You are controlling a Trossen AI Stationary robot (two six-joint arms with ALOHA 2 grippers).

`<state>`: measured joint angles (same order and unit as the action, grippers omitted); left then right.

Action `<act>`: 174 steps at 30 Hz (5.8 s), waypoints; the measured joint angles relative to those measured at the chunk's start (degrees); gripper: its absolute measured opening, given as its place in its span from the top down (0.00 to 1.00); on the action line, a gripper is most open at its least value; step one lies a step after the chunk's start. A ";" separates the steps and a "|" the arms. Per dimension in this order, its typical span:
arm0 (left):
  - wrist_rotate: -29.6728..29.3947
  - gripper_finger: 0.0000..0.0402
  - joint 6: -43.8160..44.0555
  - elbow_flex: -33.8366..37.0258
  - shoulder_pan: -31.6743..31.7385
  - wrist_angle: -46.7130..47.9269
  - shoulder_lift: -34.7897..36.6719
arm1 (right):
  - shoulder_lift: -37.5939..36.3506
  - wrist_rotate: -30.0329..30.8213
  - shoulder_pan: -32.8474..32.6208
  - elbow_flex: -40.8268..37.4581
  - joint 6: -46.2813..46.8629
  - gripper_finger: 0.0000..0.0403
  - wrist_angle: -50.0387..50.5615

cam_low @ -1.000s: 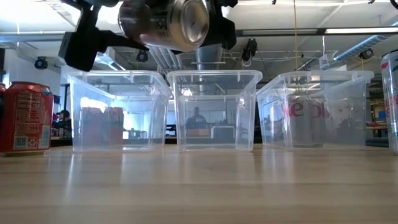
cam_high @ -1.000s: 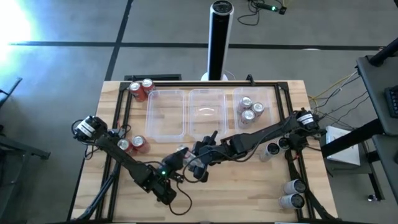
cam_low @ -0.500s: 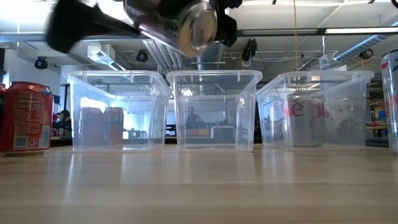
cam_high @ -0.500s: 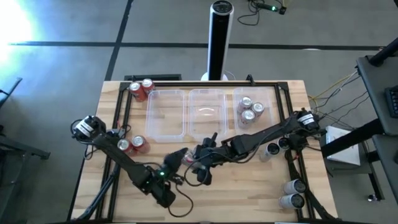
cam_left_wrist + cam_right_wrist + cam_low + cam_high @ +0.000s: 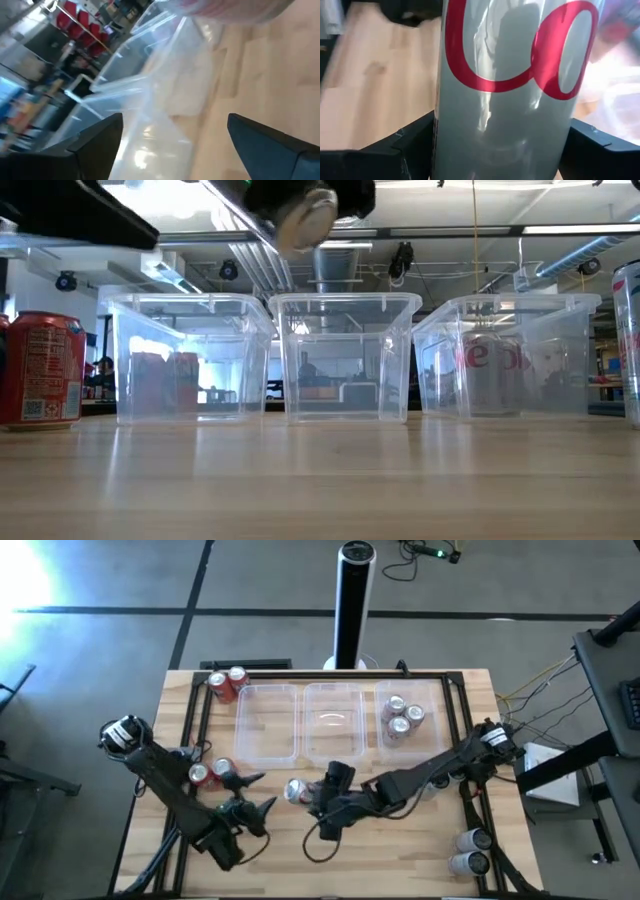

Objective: Sort soda cans
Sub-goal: Put the red-silver soda can into the right transparent bin

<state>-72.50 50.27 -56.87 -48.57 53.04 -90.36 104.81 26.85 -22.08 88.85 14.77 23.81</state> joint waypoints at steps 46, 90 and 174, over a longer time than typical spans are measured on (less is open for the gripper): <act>42.18 0.18 -58.65 24.76 7.53 -138.56 -2.19 | 6.55 10.89 -7.26 -0.99 -10.37 0.23 -33.88; 25.40 0.31 -61.70 23.26 11.38 -122.87 -0.97 | 3.52 13.52 -5.64 0.59 3.16 0.05 -14.67; 23.77 0.15 -53.54 30.28 3.77 -96.61 7.27 | 2.23 -26.17 9.75 6.22 18.70 0.25 34.38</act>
<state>-48.73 -3.27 -26.59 -44.80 -43.57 -83.09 107.04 0.68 -12.33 95.07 33.47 58.19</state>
